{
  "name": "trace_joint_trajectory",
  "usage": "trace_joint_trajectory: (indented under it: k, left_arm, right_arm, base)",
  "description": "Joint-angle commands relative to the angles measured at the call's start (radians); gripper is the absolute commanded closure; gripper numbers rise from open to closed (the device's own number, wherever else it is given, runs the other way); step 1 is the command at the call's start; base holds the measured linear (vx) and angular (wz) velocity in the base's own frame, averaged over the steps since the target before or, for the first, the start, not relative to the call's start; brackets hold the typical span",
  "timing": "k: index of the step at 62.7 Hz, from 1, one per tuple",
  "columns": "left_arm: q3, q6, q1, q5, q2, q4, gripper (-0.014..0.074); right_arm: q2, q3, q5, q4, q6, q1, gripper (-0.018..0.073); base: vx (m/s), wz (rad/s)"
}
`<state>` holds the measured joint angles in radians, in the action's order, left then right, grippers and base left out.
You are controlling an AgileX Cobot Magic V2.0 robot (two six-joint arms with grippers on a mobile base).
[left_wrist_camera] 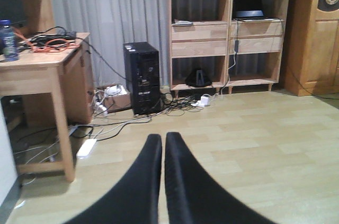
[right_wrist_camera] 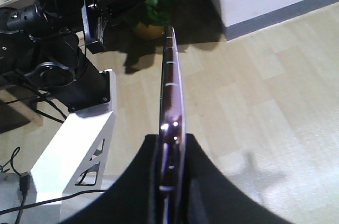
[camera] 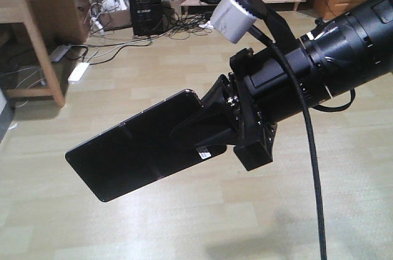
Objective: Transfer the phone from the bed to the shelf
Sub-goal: 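Drive away from the bed holding the phone in the right gripper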
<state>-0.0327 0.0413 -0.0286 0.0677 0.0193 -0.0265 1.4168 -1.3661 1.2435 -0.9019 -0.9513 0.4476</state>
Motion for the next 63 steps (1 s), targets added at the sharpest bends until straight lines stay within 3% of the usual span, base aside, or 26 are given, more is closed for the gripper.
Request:
trace_joint_trajectory:
  k: [1,63]
  left_arm:
    - [0.025,-0.009,-0.005,-0.074,0.006,-0.011,0.0595]
    - [0.025,-0.009,-0.005,-0.074,0.006,-0.011,0.0595]
  right_arm:
    - [-0.036,-0.026,0.042,-0.075,0.002,0.001,0.0561]
    - [-0.036,-0.026,0.042,-0.075,0.001,0.001,0.0561]
  base:
    - [0.43,-0.18]
    - [0.43,-0.31]
